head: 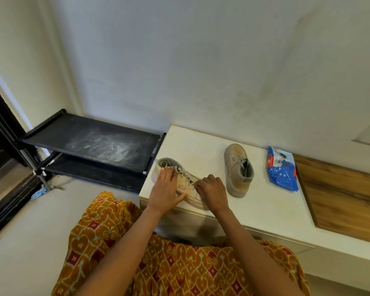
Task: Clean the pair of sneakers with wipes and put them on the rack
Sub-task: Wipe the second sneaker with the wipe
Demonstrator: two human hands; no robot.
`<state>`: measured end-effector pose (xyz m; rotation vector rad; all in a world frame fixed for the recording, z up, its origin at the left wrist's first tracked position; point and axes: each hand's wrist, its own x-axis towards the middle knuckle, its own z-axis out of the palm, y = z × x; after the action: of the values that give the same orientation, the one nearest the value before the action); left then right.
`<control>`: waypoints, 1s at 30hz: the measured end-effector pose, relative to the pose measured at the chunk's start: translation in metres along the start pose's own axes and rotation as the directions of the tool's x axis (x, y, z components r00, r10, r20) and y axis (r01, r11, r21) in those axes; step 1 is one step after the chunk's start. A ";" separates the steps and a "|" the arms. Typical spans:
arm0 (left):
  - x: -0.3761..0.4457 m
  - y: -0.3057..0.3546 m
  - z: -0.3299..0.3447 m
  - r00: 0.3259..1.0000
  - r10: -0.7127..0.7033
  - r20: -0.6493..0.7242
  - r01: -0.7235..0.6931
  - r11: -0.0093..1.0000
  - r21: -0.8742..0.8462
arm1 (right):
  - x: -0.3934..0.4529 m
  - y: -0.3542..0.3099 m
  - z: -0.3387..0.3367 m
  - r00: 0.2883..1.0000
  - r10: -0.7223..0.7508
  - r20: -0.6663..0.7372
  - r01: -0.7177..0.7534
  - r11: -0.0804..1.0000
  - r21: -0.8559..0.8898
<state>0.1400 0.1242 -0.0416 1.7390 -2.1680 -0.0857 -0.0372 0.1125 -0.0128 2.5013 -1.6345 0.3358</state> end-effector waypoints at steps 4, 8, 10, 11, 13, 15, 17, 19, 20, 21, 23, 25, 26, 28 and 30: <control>-0.001 0.001 -0.002 1.000 -0.001 -0.018 0.001 1.000 0.031 | -0.001 0.008 0.001 0.991 -0.052 0.125 0.060 0.996 -0.058; -0.003 0.002 -0.005 1.000 0.005 -0.027 -0.004 1.000 0.031 | -0.008 0.033 -0.010 0.974 -0.086 0.209 0.109 0.989 -0.101; -0.005 0.003 -0.007 0.999 0.006 -0.031 -0.006 1.000 0.012 | -0.014 0.036 -0.014 0.968 -0.049 0.248 0.071 0.994 -0.081; -0.005 0.004 -0.008 0.999 0.007 -0.034 -0.007 1.000 0.002 | -0.016 0.034 -0.015 0.968 -0.018 0.249 0.036 0.997 -0.067; -0.005 0.005 -0.009 0.999 0.003 -0.034 -0.004 1.000 -0.016 | -0.017 0.026 -0.014 0.967 0.100 0.234 -0.101 0.995 -0.007; -0.005 0.004 -0.008 1.000 0.005 -0.029 -0.005 1.000 -0.027 | -0.017 0.021 -0.011 0.943 0.233 0.239 -0.262 0.960 0.099; -0.004 0.003 -0.007 0.999 0.002 -0.035 -0.003 0.999 -0.038 | -0.018 0.023 -0.010 0.907 0.300 0.296 -0.364 0.911 0.192; -0.003 0.001 -0.004 0.999 0.008 -0.032 -0.009 0.999 -0.046 | -0.021 0.028 -0.013 0.873 0.336 0.353 -0.432 0.870 0.239; -0.004 0.001 -0.003 0.999 0.013 -0.037 -0.015 0.999 -0.042 | -0.022 0.032 -0.014 0.865 0.348 0.361 -0.446 0.863 0.238; -0.004 0.001 -0.002 0.999 0.018 -0.045 -0.020 0.999 -0.034 | -0.022 0.034 -0.017 0.861 0.364 0.355 -0.455 0.863 0.221; -0.004 0.001 -0.001 0.999 0.017 -0.046 -0.019 0.999 -0.028 | -0.016 0.033 -0.021 0.863 0.396 0.312 -0.453 0.882 0.133; -0.004 0.003 -0.004 0.999 0.020 -0.050 -0.022 0.999 -0.029 | -0.006 0.026 -0.022 0.887 0.400 0.233 -0.414 0.910 0.013; -0.004 0.003 -0.005 0.999 0.020 -0.050 -0.021 0.999 -0.026 | 0.000 0.020 -0.021 0.891 0.400 0.214 -0.403 0.915 -0.030; -0.005 0.005 -0.007 0.999 0.012 -0.034 -0.013 1.000 -0.026 | 0.008 0.007 -0.014 0.897 0.397 0.194 -0.391 0.918 -0.070; -0.006 0.005 -0.006 0.999 0.002 -0.040 -0.003 1.000 -0.025 | 0.008 0.000 -0.011 0.915 0.353 0.197 -0.345 0.935 -0.077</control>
<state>0.1382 0.1319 -0.0363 1.7097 -2.1316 -0.0765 -0.0359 0.1081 -0.0002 2.2695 -2.1526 0.0730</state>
